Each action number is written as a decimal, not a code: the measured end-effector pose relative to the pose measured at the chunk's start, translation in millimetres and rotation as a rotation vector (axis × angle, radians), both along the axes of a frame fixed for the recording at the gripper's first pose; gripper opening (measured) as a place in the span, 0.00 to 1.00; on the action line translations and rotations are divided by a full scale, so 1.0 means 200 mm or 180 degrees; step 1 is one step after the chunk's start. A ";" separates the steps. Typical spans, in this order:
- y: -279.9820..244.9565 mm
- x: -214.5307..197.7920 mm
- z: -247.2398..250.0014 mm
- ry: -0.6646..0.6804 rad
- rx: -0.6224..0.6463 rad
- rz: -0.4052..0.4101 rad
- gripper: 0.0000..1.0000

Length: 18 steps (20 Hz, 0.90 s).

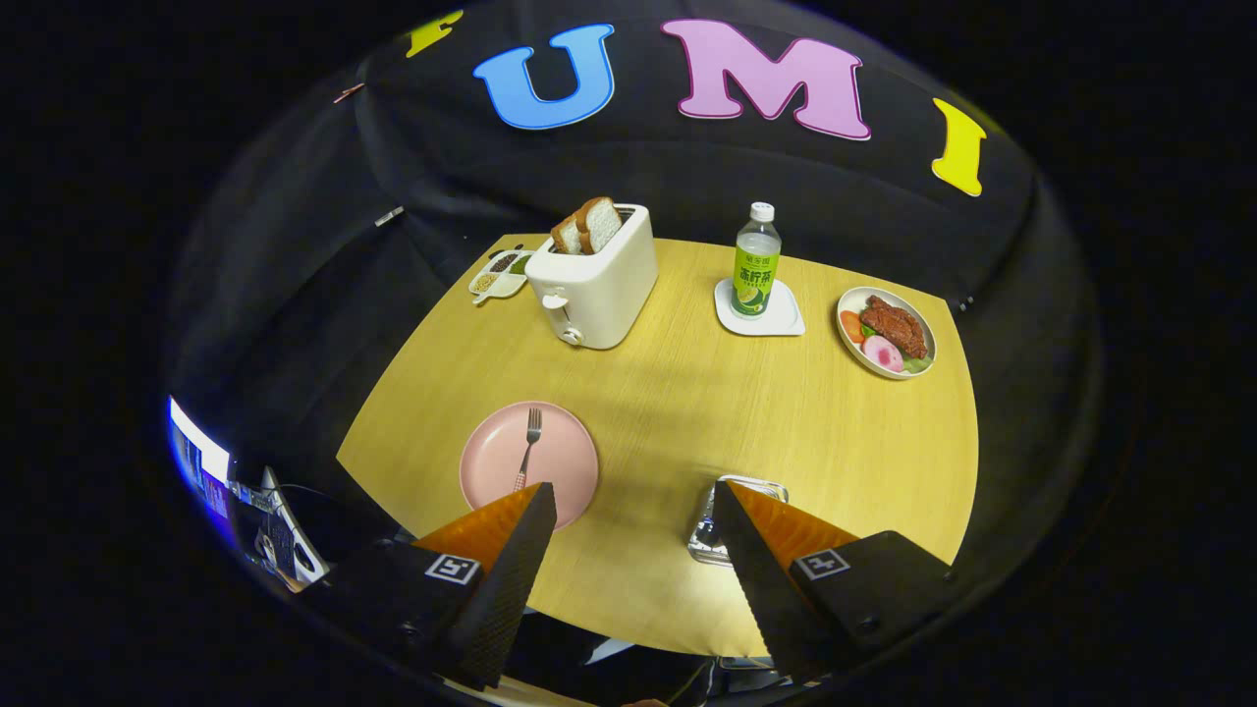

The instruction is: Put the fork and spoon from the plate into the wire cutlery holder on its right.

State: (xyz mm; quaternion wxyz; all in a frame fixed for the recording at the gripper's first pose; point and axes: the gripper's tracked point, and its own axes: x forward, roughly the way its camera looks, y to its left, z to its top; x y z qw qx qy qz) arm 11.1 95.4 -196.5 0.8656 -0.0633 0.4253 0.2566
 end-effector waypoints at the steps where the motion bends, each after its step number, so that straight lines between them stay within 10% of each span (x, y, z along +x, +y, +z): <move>1: 0.07 -0.02 -0.02 -0.0004 0.0056 -0.0016 1.00; 18: 0.63 -0.27 -0.92 0.0448 -0.0532 0.0338 1.00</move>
